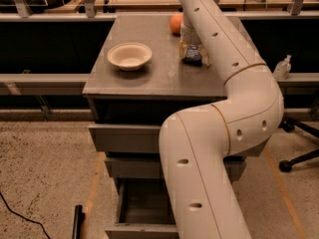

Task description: Place rxbar blueberry into bottom drawer

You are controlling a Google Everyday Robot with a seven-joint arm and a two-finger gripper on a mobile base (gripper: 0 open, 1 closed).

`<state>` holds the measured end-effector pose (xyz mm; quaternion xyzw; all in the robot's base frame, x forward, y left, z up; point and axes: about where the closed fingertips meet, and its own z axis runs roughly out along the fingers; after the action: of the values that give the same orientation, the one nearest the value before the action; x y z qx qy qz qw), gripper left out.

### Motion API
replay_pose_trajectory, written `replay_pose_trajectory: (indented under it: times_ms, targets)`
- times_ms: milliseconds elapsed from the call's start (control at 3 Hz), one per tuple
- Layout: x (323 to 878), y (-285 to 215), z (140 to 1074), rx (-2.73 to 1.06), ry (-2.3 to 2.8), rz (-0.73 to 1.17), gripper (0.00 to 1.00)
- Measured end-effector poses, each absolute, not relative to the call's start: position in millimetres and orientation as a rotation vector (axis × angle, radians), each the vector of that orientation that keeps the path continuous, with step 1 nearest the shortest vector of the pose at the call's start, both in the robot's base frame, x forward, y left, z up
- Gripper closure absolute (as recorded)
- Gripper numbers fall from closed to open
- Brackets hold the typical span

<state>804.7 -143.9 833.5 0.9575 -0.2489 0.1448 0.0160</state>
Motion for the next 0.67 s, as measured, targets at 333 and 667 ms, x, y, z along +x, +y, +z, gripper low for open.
replay_pose_trajectory:
  times_ms: [333, 667]
  targets:
    - [803.3, -142.0, 834.3, 2.979, -0.759, 0.443, 0.71]
    - [802.9, -142.0, 836.3, 2.979, -0.759, 0.443, 0.76]
